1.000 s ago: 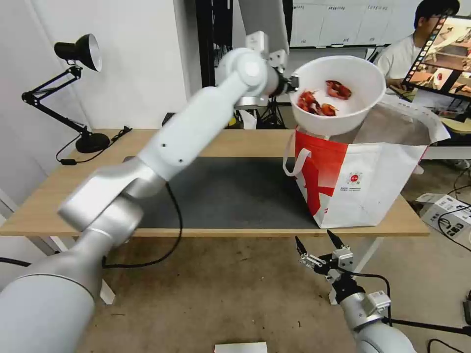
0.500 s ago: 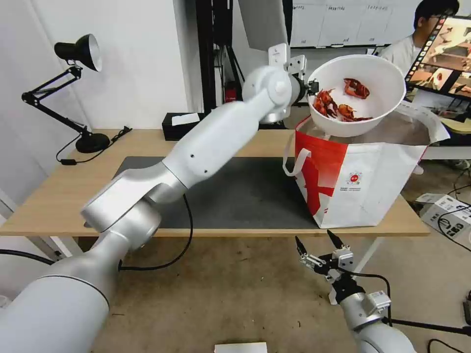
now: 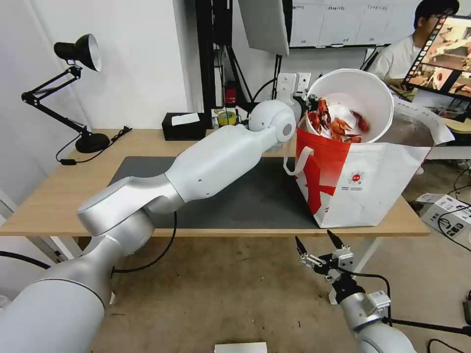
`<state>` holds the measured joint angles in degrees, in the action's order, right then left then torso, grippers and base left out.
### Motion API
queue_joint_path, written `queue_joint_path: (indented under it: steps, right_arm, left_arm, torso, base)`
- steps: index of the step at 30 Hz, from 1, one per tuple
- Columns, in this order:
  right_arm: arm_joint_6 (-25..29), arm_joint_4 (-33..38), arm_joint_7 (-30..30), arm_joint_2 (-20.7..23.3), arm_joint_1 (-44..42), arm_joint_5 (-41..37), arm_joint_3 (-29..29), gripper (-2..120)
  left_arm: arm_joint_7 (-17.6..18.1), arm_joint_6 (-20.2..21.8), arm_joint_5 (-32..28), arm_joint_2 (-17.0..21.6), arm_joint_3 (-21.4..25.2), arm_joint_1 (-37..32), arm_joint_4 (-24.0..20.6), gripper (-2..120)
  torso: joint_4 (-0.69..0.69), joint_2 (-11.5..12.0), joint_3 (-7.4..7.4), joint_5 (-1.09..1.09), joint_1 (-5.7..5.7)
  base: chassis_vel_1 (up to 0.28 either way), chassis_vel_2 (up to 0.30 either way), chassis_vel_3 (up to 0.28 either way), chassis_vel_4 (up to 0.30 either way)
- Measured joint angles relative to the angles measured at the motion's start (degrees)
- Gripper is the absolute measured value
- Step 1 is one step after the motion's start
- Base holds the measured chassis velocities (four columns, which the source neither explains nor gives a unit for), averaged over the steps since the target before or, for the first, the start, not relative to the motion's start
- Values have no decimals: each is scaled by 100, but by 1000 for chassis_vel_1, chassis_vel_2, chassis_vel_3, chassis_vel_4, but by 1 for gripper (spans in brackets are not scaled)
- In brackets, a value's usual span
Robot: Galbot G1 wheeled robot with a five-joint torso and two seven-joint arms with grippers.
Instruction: Pick up the trash from the table and place it into the takeout bag.
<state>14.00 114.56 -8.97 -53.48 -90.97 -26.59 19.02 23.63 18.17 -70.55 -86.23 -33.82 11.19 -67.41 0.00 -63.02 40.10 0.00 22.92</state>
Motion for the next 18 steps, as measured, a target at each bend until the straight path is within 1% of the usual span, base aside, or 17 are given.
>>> queue_joint_path:
  steps: [6,9,10,11,12,13,14,15,16,17,18]
  right_arm:
    - [0,0,0,0,0,0,0,100]
    - [0,0,0,0,0,0,0,100]
    - [0,0,0,0,0,0,0,100]
    - [0,0,0,0,0,0,0,100]
    - [0,0,0,0,0,0,0,100]
    - [0,0,0,0,0,0,0,100]
    - [0,0,0,0,0,0,0,100]
    - [0,0,0,0,0,0,0,100]
    - [0,0,0,0,0,0,0,100]
    - [0,0,0,0,0,0,0,100]
    - [0,0,0,0,0,0,0,100]
  left_arm:
    - [-43,0,-54,34,-35,1,-15,0]
    - [-312,29,-157,181,-100,1,-160,0]
    - [-312,29,-157,181,-100,1,-160,0]
    - [-432,51,-175,244,-146,3,-208,0]
    - [-531,82,-187,294,-183,7,-251,2]
    - [-602,112,-190,339,-220,11,-296,7]
    - [-602,112,-190,339,-220,11,-296,7]
    - [-641,133,-193,365,-243,12,-327,11]
    - [-695,153,-195,389,-268,12,-362,17]
    - [-695,153,-195,389,-268,12,-362,17]
    - [-762,162,-196,403,-283,12,-390,22]
  torso:
    - [0,0,0,0,0]
    - [0,0,0,0,0]
    - [0,0,0,0,0]
    - [0,0,0,0,0]
    - [1,-1,0,0,0]
    - [1,-1,0,-1,0]
    - [1,-1,0,-1,0]
    - [1,-1,0,-1,0]
    - [1,-1,0,0,0]
    - [1,-1,0,0,0]
    - [0,-1,0,-1,0]
  base:
    - [0,0,0,0]
    - [0,0,0,0]
    - [0,0,0,0]
    - [0,0,0,0]
    - [0,0,0,0]
    - [0,0,0,0]
    - [0,0,0,0]
    - [0,0,0,0]
    - [0,0,0,0]
    - [0,0,0,0]
    - [0,0,0,0]
